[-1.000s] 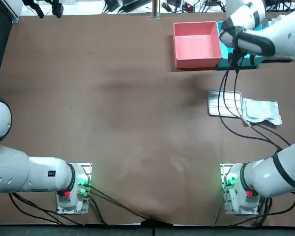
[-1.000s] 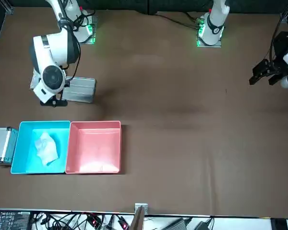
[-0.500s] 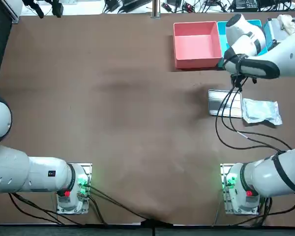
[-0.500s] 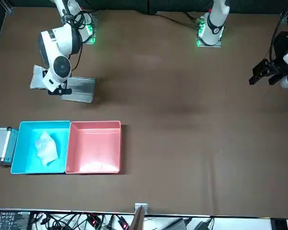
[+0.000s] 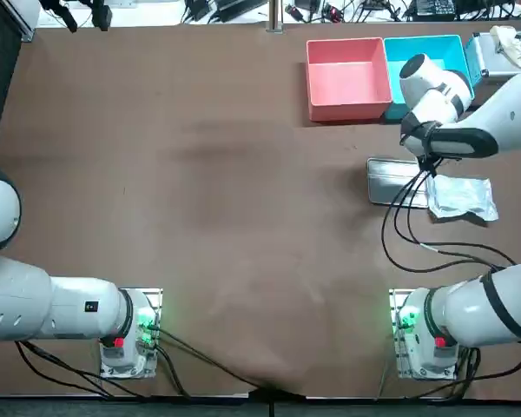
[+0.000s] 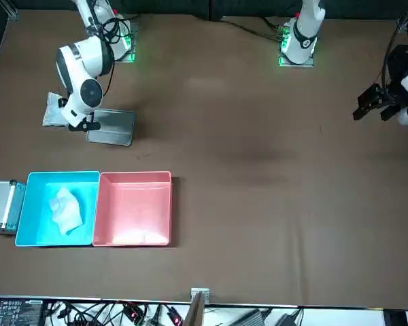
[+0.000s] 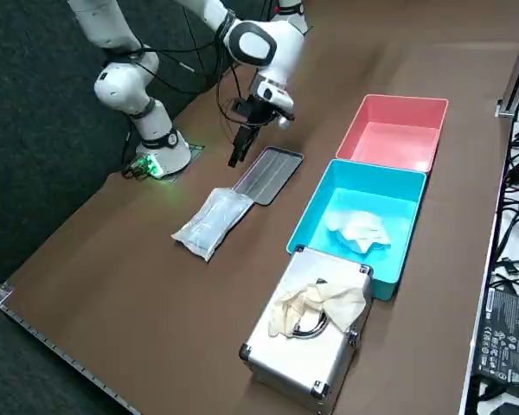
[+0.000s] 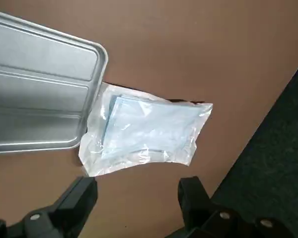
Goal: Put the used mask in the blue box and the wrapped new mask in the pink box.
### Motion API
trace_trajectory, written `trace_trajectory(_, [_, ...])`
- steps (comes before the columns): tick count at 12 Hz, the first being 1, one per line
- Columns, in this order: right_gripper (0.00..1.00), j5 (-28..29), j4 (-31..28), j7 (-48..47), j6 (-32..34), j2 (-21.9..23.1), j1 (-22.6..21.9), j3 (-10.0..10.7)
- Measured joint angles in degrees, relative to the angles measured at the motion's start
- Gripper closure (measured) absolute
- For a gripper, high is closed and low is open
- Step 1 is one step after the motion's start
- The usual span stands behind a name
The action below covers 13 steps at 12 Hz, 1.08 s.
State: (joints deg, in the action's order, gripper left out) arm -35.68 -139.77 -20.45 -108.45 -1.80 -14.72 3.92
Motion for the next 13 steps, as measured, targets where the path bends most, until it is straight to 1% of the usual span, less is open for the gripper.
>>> trace_trajectory(3, [0.00, -0.1, -1.0, -4.1, -1.9, -1.3, 0.1, -0.1])
trace_trajectory(6, [0.00, -0.1, -1.9, -7.8, -4.6, -5.1, -1.6, -0.3])
trace_trajectory(8, [0.00, -0.5, -2.0, -9.0, -5.1, -7.4, -2.2, -0.4])
trace_trajectory(9, [0.00, -0.9, -2.1, -9.2, -5.1, -9.2, -2.2, -0.4])
trace_trajectory(13, [0.00, -4.1, -2.1, -11.9, -5.1, -12.1, -2.1, -0.3])
